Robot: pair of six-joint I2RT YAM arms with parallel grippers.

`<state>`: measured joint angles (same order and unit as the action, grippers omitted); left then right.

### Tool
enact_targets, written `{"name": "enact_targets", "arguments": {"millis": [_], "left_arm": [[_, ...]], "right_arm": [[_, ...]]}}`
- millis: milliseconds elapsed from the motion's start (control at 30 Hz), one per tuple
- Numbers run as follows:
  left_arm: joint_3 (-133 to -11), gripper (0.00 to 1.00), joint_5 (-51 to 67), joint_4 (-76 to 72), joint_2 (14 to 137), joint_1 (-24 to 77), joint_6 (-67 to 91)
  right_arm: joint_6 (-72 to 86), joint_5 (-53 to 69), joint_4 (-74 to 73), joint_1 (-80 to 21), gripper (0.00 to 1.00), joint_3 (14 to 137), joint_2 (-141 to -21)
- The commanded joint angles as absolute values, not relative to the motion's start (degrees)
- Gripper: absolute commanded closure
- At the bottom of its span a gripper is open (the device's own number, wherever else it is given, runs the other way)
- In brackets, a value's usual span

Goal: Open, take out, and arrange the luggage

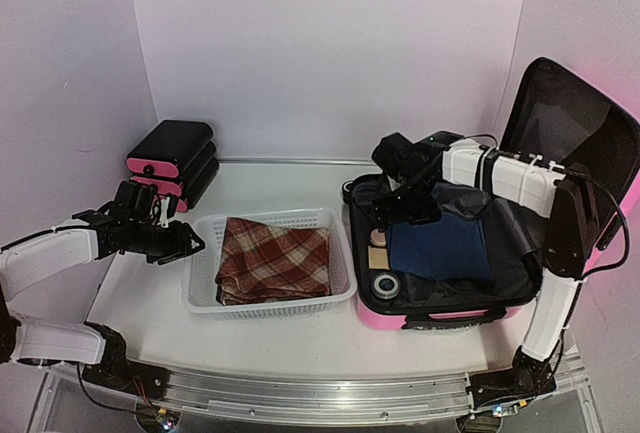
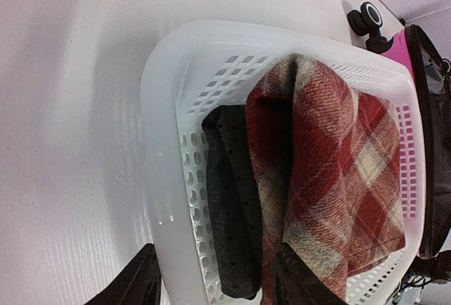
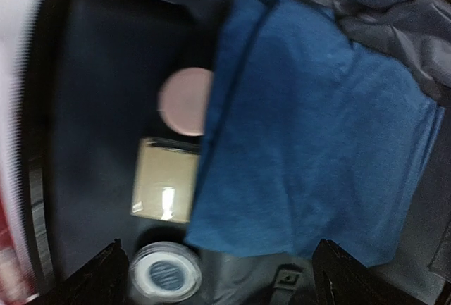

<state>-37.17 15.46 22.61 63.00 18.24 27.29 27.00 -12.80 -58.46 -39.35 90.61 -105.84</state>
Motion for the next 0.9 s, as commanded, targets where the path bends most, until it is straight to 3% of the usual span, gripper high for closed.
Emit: {"name": "enact_targets", "arguments": {"millis": [0,433,867], "left_arm": [[-40.45,0.47,16.7,22.0,62.9,18.53,26.87],[-40.22,0.46,16.47,22.02,63.11,18.46,26.68],[-40.93,0.46,16.09,21.94,64.4,18.48,26.19]], "right_arm": [[29.01,-20.17,-61.41,-38.06,0.09,92.92,-111.73],[30.37,-18.72,-59.15,-37.44,0.25,99.23,-123.18],[30.67,-21.12,-57.66,-35.6,0.29,97.29,-125.94]]}}
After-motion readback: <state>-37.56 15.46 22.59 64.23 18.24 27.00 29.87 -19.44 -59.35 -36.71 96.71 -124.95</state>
